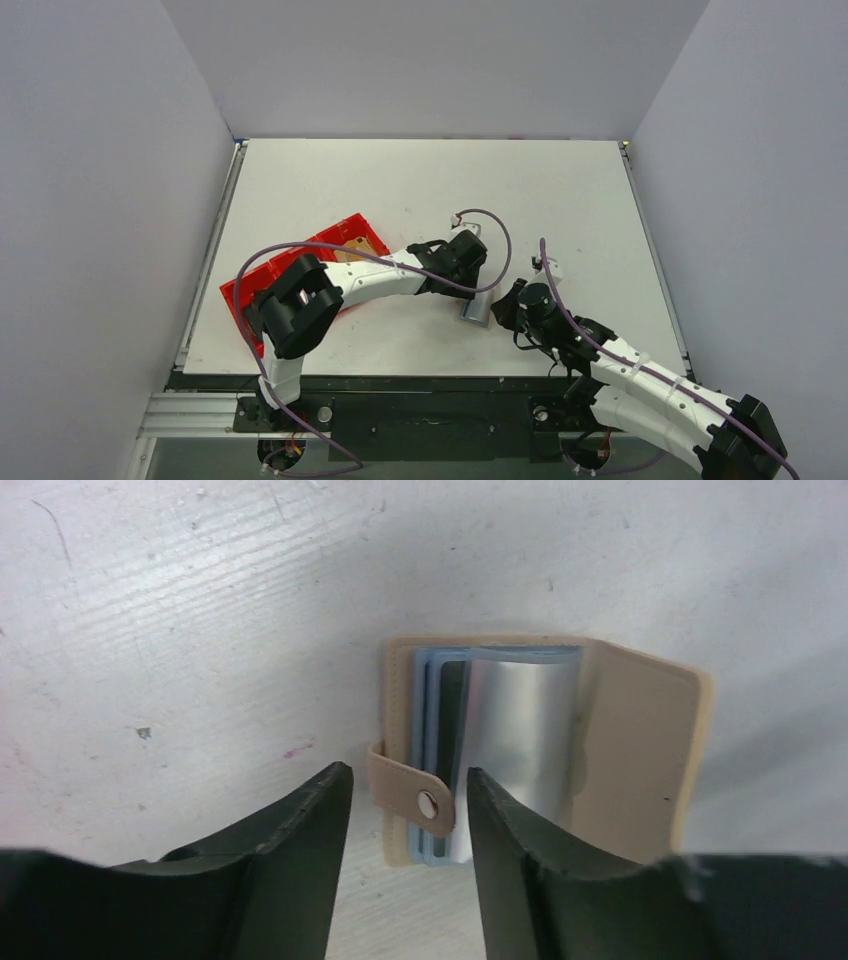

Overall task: Take the credit cards out of the card holder
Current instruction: Open the card holder at the center of the board.

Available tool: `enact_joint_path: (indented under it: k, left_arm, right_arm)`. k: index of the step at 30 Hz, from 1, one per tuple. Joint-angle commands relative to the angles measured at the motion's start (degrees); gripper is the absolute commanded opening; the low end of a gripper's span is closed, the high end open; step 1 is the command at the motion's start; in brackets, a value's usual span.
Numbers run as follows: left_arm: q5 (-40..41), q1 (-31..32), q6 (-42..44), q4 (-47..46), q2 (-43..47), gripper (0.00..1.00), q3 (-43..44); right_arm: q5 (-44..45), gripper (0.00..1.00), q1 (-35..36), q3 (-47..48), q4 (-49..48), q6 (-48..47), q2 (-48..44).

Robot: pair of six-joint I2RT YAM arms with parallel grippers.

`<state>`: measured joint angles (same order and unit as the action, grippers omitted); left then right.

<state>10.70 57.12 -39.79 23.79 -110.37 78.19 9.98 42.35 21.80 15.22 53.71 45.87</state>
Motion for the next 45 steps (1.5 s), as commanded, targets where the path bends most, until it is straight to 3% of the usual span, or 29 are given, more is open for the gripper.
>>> enact_joint_path:
  k: [1, 7, 14, 18, 28, 35, 39, 45]
  left_arm:
    - [4.1, 0.0, 1.0, 1.6, -0.9, 0.33, 2.6]
    - [5.8, -0.1, 1.0, 3.0, 0.9, 0.01, 0.6]
    - [9.1, -0.8, -0.1, 4.5, 9.9, 0.0, -6.8]
    - [9.1, -1.7, -1.4, 4.1, 15.0, 0.0, -13.2]
    - [5.5, -3.5, -4.8, 0.3, 21.2, 0.0, -21.8]
    - [2.8, -4.9, -6.4, -2.4, 23.1, 0.0, -24.6]
    - [1.1, -6.4, -7.2, -4.2, 24.0, 0.0, -26.3]
    - [-2.5, -9.0, -8.5, -7.8, 25.7, 0.0, -29.3]
  right_arm:
    - [1.3, 0.0, -0.4, -0.1, 0.9, 0.4, -1.3]
    - [2.8, 0.0, -0.7, 0.6, 3.3, 0.1, -1.2]
    - [4.8, 0.01, -1.3, 2.4, 6.7, -0.3, 2.5]
    - [5.0, 0.18, -1.4, 3.1, 6.6, -0.9, 6.2]
    - [5.3, 0.37, -0.7, 10.2, 8.8, -4.3, 11.5]
    - [7.4, 0.42, 7.6, 20.5, 11.9, -5.1, 8.4]
    - [7.4, 0.45, 13.8, 23.2, 8.4, -4.7, 12.7]
    - [4.7, 0.45, 14.7, 22.1, 1.2, -5.2, 21.7]
